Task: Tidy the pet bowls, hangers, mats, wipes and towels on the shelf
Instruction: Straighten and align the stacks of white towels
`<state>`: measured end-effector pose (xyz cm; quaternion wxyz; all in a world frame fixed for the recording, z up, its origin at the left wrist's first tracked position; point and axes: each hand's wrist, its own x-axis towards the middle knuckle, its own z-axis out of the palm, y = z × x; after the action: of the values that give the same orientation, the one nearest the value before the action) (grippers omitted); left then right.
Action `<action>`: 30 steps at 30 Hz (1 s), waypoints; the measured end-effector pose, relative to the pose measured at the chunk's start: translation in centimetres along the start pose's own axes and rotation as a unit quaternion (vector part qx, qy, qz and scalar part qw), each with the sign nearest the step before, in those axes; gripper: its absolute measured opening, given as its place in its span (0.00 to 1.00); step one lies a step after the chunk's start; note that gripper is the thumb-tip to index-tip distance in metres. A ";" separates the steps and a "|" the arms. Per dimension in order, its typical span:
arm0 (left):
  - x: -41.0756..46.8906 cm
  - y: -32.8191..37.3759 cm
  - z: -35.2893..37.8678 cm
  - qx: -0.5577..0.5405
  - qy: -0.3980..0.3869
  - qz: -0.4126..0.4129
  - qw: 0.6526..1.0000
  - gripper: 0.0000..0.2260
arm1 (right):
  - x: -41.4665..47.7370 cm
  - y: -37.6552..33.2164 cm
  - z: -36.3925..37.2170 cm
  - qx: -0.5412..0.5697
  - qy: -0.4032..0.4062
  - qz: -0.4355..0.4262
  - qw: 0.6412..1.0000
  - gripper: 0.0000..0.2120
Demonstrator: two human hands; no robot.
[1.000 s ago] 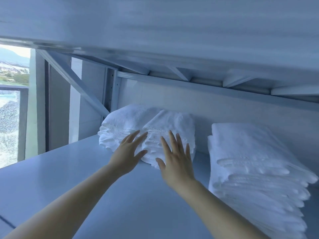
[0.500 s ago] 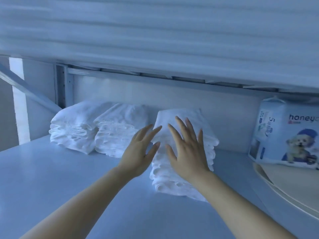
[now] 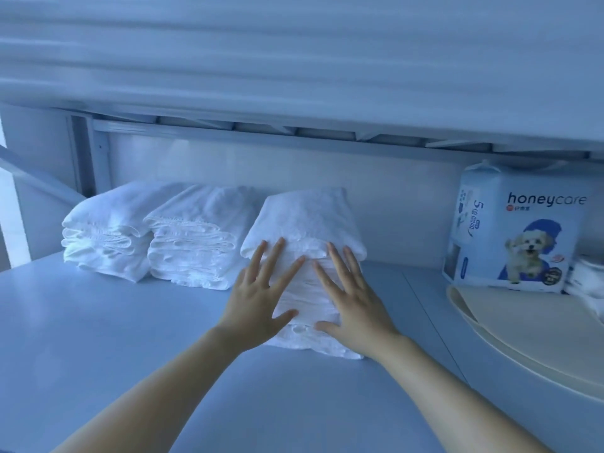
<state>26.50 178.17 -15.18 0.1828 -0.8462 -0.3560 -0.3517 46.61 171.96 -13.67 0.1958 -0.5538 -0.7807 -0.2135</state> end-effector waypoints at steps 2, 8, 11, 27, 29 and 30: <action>0.1 -0.4 0.2 0.013 -0.003 -0.004 1.000 0.42 | 0.4 0.1 0.7 0.009 0.004 -0.005 1.000 0.50; 1.1 -2.6 0.8 0.040 -0.031 -0.014 0.999 0.44 | 2.9 0.6 2.6 0.025 0.019 -0.010 0.999 0.50; 1.6 -3.8 1.2 0.059 -0.061 -0.018 0.996 0.47 | 4.4 0.6 3.5 0.047 0.021 -0.013 0.999 0.49; 5.3 -8.5 3.8 0.134 -0.121 -0.092 0.979 0.47 | 11.7 0.2 6.8 -0.006 -0.038 0.057 0.998 0.49; 4.7 -8.4 4.0 0.138 -0.101 -0.075 0.982 0.44 | 11.8 0.1 7.0 -0.025 -0.043 0.077 0.996 0.50; 3.9 -8.4 4.2 0.138 -0.087 -0.061 0.985 0.43 | 11.6 -0.2 7.1 -0.034 -0.031 0.086 0.995 0.51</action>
<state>24.27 188.15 -14.72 0.2448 -0.8167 -0.4667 -0.2349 42.30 184.83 -13.31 0.1700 -0.6319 -0.7279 -0.2049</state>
